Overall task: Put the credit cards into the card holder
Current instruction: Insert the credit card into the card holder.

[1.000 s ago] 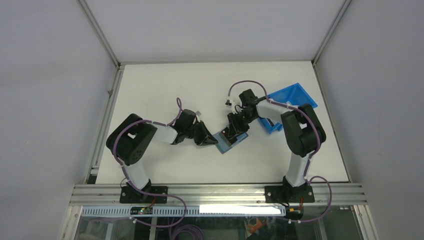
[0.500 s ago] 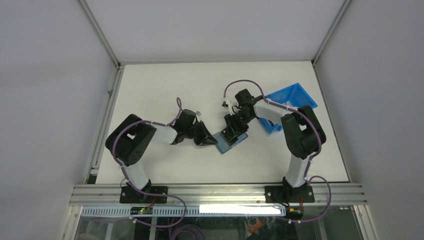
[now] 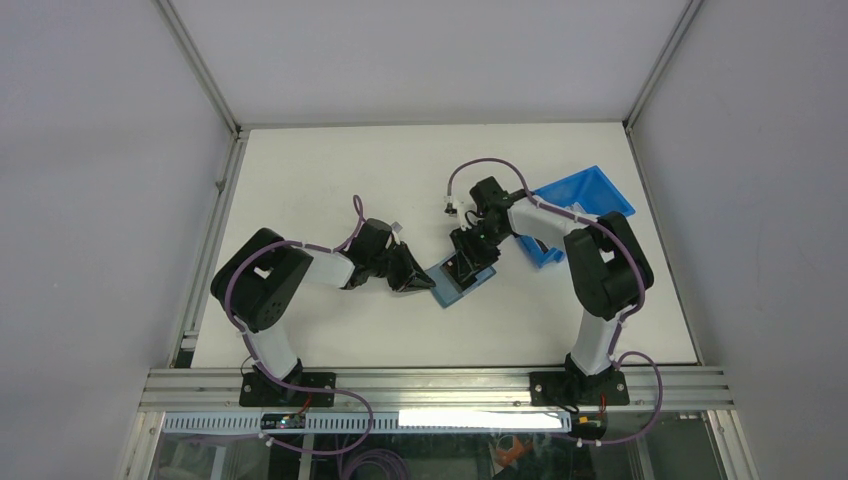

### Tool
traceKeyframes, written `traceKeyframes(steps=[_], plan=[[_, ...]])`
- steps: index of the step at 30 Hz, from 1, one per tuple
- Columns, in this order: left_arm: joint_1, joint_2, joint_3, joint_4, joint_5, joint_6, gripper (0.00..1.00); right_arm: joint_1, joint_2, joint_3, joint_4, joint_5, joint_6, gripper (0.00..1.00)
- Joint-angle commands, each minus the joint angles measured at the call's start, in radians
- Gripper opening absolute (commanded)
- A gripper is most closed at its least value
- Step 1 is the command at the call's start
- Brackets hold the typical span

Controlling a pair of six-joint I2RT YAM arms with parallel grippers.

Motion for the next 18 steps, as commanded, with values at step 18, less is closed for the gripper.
traceKeyframes(steps=[18], plan=[[-0.001,0.01,-0.027,-0.094,-0.052,0.034,0.06,0.111,-0.023,0.041,-0.034,0.079,-0.048,0.37]])
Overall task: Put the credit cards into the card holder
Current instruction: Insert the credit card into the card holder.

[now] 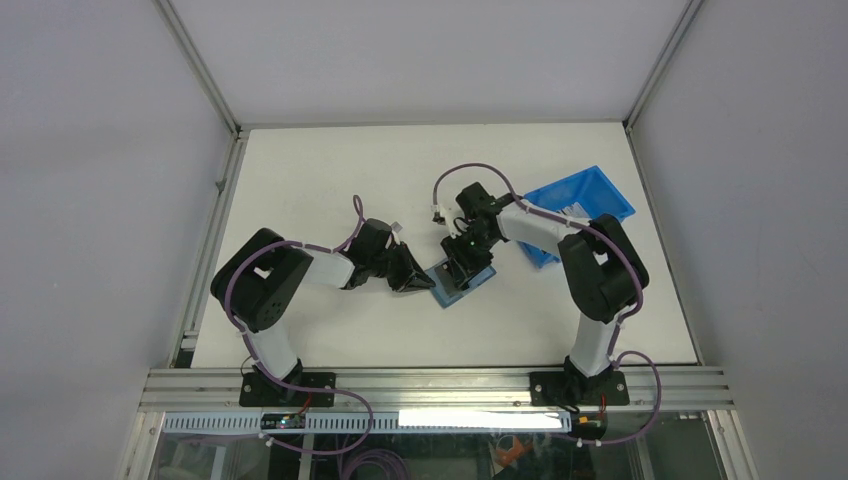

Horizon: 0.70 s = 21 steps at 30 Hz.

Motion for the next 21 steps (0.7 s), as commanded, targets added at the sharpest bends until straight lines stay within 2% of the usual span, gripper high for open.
traceKeyframes(steps=[1,6,12,21], plan=[[-0.001,0.01,-0.023,-0.1,-0.053,0.035,0.06,0.04,-0.022,0.028,-0.014,0.011,-0.023,0.38],[-0.001,0.004,-0.025,-0.091,-0.051,0.036,0.09,0.04,-0.016,0.046,-0.031,0.028,-0.033,0.38],[-0.001,-0.01,-0.033,-0.083,-0.054,0.044,0.18,0.02,-0.01,0.06,-0.028,0.008,-0.024,0.4],[-0.001,-0.009,-0.033,-0.069,-0.045,0.037,0.18,-0.024,0.076,0.081,0.035,-0.075,0.089,0.4]])
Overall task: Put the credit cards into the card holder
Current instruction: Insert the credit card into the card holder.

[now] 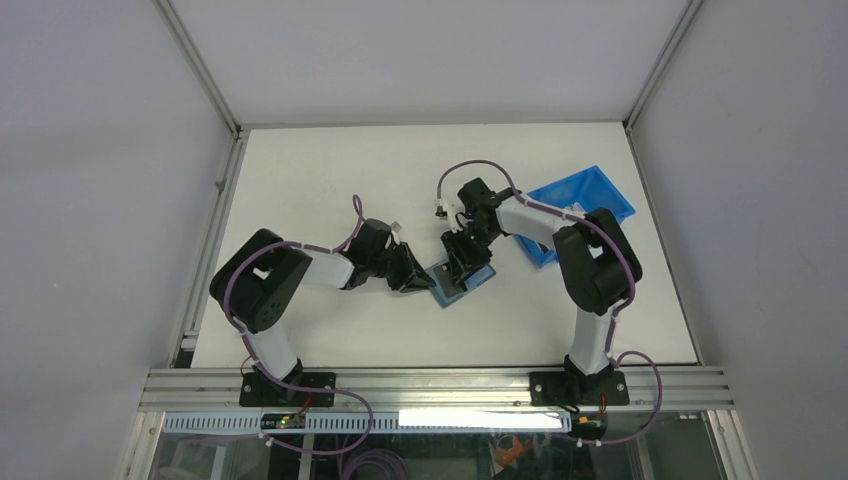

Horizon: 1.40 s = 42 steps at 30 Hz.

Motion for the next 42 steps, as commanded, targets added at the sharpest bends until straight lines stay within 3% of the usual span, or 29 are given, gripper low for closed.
traceKeyframes(steps=[1,18,23,29,37,42], plan=[[-0.001,-0.001,-0.031,-0.064,-0.043,0.031,0.18,-0.012,0.031,0.036,0.062,-0.049,0.054,0.4],[-0.001,0.001,-0.024,-0.008,-0.017,0.031,0.26,-0.004,0.039,0.044,0.084,-0.212,0.048,0.37],[-0.001,0.003,-0.043,0.023,-0.014,0.017,0.25,-0.051,0.029,0.053,0.106,-0.269,0.072,0.37],[-0.001,0.01,-0.059,0.052,-0.012,0.003,0.22,-0.096,0.021,0.054,0.116,-0.232,0.077,0.35],[0.0,0.016,-0.062,0.074,0.0,-0.002,0.2,-0.078,0.044,0.077,0.094,-0.131,0.07,0.08],[0.0,0.011,-0.074,0.088,0.001,-0.004,0.22,-0.022,0.06,0.083,0.094,0.002,0.089,0.01]])
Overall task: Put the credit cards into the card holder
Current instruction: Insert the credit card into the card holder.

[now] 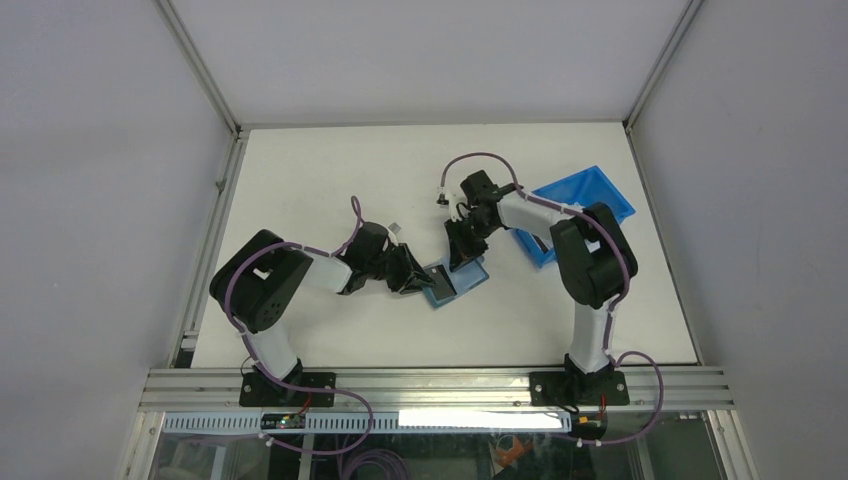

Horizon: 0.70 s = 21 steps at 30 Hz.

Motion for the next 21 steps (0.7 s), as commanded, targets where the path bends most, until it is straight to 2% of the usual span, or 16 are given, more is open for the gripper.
traceKeyframes(steps=[1,5,9,21], plan=[[0.0,0.011,-0.029,-0.013,-0.015,0.003,0.22,0.046,0.019,0.045,0.009,0.143,0.031,0.0],[0.0,0.016,-0.043,0.019,-0.012,-0.013,0.23,0.059,0.037,0.061,0.001,0.207,0.049,0.0],[0.0,0.02,-0.048,0.035,-0.006,-0.019,0.25,0.092,0.05,0.07,-0.01,0.2,0.043,0.0],[0.0,0.033,-0.044,0.052,0.009,-0.026,0.28,0.109,0.03,0.051,0.011,0.017,0.048,0.0]])
